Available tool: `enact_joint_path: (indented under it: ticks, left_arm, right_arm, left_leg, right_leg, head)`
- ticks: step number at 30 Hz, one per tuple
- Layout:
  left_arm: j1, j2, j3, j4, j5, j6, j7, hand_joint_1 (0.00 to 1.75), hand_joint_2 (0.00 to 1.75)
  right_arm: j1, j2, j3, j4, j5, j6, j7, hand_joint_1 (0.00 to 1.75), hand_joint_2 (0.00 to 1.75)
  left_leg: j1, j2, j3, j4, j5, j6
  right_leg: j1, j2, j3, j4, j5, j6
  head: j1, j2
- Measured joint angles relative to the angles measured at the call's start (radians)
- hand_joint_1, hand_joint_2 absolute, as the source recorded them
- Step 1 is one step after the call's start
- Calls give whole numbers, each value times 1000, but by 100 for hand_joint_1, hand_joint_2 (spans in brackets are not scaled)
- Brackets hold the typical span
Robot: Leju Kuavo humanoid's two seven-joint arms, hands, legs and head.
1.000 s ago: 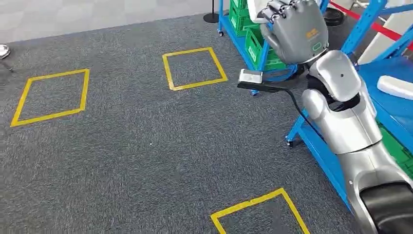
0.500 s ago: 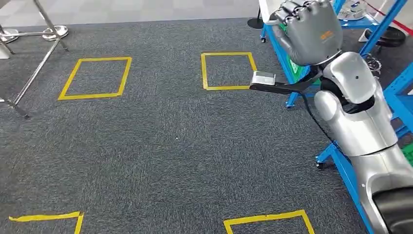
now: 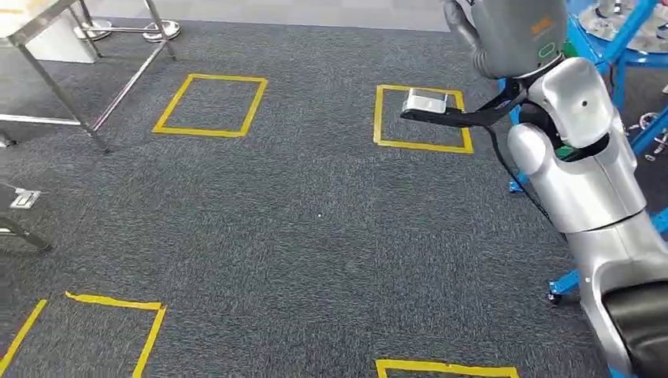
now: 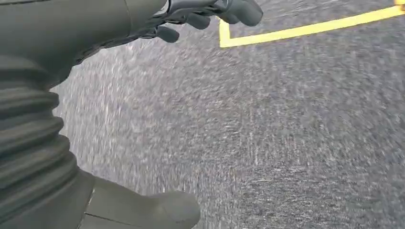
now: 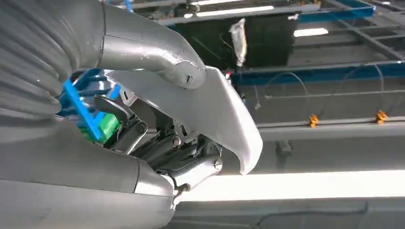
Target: Take the parts from the cabinet and place them on the table.
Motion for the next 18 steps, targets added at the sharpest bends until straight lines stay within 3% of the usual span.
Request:
enact_joint_path:
  ticks: [3, 4, 5, 6, 8, 9, 10, 12, 13, 14, 17, 18]
  left_arm:
    - [3, -1, 12, 0, 12, 6, -9, 0, 175]
    - [2, -3, 17, 0, 17, 8, -14, 0, 175]
    - [-2, -3, 19, 0, 18, 10, -15, 0, 175]
    - [-6, -4, 25, 0, 18, 12, -17, 0, 175]
    - [-8, -8, 29, 0, 18, 12, -19, 0, 175]
    - [-7, -8, 30, 0, 17, 12, -19, 0, 175]
    - [-7, -10, 32, 0, 15, 11, -20, 0, 175]
    - [-8, -14, 32, 0, 3, 11, -23, 0, 175]
    - [-8, -16, 32, 0, -5, 11, -24, 0, 175]
    - [-10, -16, 32, 0, -8, 11, -24, 0, 175]
    - [-8, -16, 32, 0, -18, 11, -24, 0, 175]
    - [-7, -15, 32, 0, -22, 11, -23, 0, 175]
  right_arm:
    - [12, 0, 0, -10, 3, -5, 7, 175, 175]
    - [15, 0, 0, -13, 3, -6, 8, 175, 175]
    - [16, -2, 0, -16, 3, -8, 9, 175, 175]
    - [17, -9, 0, -16, 4, -8, 9, 175, 175]
    - [30, -11, 0, -16, 6, -8, 12, 175, 175]
    - [42, -11, 0, -16, 11, -8, 13, 175, 175]
    - [53, -11, 0, -19, 17, -8, 15, 175, 175]
    - [65, -11, 0, -34, 32, 1, 20, 175, 175]
    - [67, -11, 0, -41, 36, 8, 24, 175, 175]
    - [71, -11, 0, -46, 40, 12, 26, 175, 175]
    - [95, -16, -2, -62, 43, 15, 28, 175, 175]
    - [101, -16, -2, -68, 44, 15, 28, 175, 175]
  left_leg:
    - [3, -39, 3, -7, 5, 16]
    - [7, -50, 4, -10, 7, 20]
    - [9, -57, 3, -10, 8, 25]
    - [10, -69, 3, -9, 8, 28]
    - [10, -95, 2, -8, 8, 28]
    - [10, -110, 2, -6, 8, 28]
    - [11, -125, 2, -4, 7, 28]
    - [13, -153, 2, 1, 6, 23]
    - [14, -166, 1, 3, 4, 17]
    - [11, -177, -5, 8, 4, 8]
    - [20, -209, -12, -5, 16, -15]
    - [20, -221, -22, -7, 18, -22]
  right_leg:
    - [-2, -26, 9, 0, -9, 17]
    - [-11, 37, 2, 22, -23, 24]
    - [-13, 84, -22, 74, -54, 27]
    - [-14, 111, -62, 155, -92, 31]
    - [-16, 123, -140, 299, -140, 36]
    - [-16, 123, -154, 314, -129, 36]
    - [-18, 124, -141, 276, -95, 35]
    - [-24, 141, -64, 109, -3, 33]
    - [-29, 175, -27, 30, 18, 32]
    - [-29, 207, -19, 12, 2, 35]
    - [-18, 170, -15, 11, 8, 17]
    - [-24, 156, -13, 3, 14, 7]
  head:
    - [1, 0]
    - [3, 0]
    - [4, 0]
    - [7, 0]
    - [7, 0]
    - [7, 0]
    - [8, 0]
    - [8, 0]
    - [8, 0]
    - [8, 0]
    - [8, 0]
    - [8, 0]
